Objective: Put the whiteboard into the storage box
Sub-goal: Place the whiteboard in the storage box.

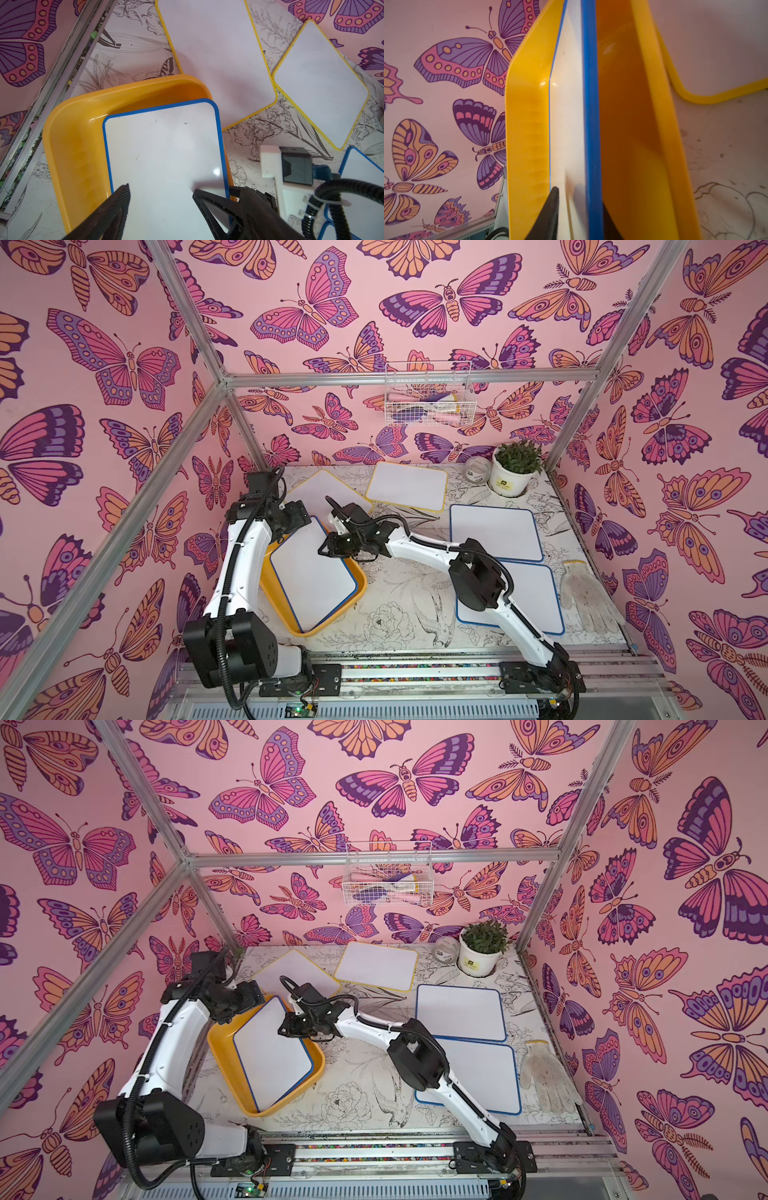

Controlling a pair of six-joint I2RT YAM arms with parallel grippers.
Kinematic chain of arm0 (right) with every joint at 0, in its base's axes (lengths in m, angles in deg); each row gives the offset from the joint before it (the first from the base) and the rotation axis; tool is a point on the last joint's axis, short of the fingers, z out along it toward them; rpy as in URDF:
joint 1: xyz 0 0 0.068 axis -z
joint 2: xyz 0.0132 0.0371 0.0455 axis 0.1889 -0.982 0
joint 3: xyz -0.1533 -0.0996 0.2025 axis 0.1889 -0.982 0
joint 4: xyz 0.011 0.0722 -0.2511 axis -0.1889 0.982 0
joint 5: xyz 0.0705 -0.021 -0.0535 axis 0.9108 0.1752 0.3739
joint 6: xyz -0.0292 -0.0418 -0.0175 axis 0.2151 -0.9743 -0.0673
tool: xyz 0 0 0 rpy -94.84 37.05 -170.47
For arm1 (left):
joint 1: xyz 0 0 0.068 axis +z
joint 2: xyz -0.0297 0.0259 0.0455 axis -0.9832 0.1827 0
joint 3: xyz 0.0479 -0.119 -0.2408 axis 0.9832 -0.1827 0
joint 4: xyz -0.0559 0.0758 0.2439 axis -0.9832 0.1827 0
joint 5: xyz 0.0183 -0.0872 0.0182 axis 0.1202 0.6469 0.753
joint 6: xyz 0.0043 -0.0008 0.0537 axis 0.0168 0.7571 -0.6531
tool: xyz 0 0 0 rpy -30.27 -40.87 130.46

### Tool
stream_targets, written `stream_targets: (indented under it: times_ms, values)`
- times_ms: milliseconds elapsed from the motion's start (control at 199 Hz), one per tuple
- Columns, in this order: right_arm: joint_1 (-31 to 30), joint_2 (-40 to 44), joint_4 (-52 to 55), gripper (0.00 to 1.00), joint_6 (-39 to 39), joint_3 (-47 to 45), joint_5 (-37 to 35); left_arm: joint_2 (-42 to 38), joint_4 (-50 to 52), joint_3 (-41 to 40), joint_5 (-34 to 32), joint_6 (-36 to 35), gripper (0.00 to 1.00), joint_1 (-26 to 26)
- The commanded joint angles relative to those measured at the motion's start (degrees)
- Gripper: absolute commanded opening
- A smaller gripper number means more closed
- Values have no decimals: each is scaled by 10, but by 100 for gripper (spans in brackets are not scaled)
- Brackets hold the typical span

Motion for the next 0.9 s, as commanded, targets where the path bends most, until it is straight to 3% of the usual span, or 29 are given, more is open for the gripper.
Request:
stream_targets:
  times_ms: [0, 301, 512, 687, 808, 898]
  values:
    - [-10, -3, -2, 34, -10, 16, -24, -12, -10, -16, 10, 6, 85, 11]
    - [-10, 4, 12, 61, -36, 28, -64, -14, -21, -32, 11, 11, 86, 25]
    - [-5, 50, 30, 85, -116, 18, -140, -18, -33, -42, 57, 26, 91, 49]
    - [10, 116, 13, 91, -193, -53, -196, -21, -40, -46, 76, 33, 93, 67]
    - [21, 193, -51, 90, -262, -168, -262, -15, -43, -49, 85, 38, 93, 68]
    - [25, 212, -32, 87, -315, -191, -292, -8, -45, -50, 94, 42, 93, 68]
